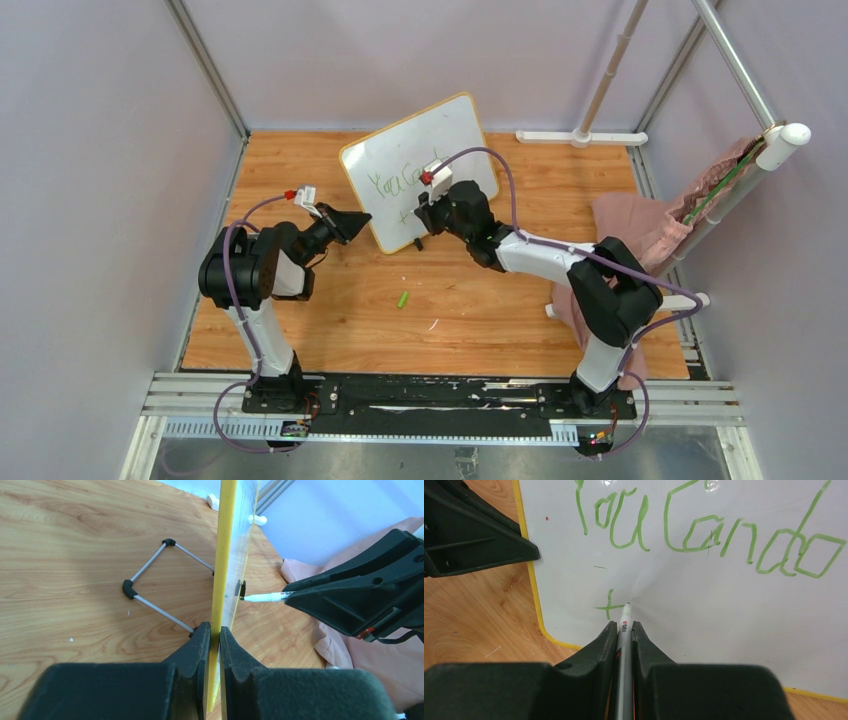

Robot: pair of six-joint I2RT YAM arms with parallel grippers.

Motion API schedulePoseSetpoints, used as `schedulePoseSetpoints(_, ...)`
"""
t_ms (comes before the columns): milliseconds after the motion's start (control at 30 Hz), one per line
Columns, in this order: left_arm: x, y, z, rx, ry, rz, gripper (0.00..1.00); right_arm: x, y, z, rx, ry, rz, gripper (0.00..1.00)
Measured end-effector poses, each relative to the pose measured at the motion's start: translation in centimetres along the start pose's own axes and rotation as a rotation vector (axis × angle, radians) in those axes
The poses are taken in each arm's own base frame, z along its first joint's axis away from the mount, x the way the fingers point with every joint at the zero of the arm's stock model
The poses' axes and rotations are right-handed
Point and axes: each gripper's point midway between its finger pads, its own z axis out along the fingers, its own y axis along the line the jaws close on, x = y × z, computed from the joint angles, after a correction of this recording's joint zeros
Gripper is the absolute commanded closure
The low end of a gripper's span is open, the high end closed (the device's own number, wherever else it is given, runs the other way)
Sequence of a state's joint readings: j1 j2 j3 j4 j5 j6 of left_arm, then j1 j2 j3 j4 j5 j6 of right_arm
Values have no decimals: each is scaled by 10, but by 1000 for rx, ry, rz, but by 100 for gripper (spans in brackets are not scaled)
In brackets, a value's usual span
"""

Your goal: Write a sentence on the whiteboard

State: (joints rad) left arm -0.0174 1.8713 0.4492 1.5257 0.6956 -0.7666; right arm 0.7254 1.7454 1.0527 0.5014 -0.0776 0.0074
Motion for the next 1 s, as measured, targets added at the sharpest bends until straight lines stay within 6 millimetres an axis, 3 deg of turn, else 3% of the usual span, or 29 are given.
schedulePoseSetpoints(233, 0, 0, 0, 0, 0, 1, 100, -7, -1, -1, 1, -16, 0, 100)
schedulePoseSetpoints(567, 0, 0, 0, 1, -1, 1, 100, -34, -2, 5, 2, -67, -3, 100)
schedulePoseSetpoints(1000, 0, 0, 0, 1, -1, 1, 100, -26, -4, 14, 5, -43, 3, 100)
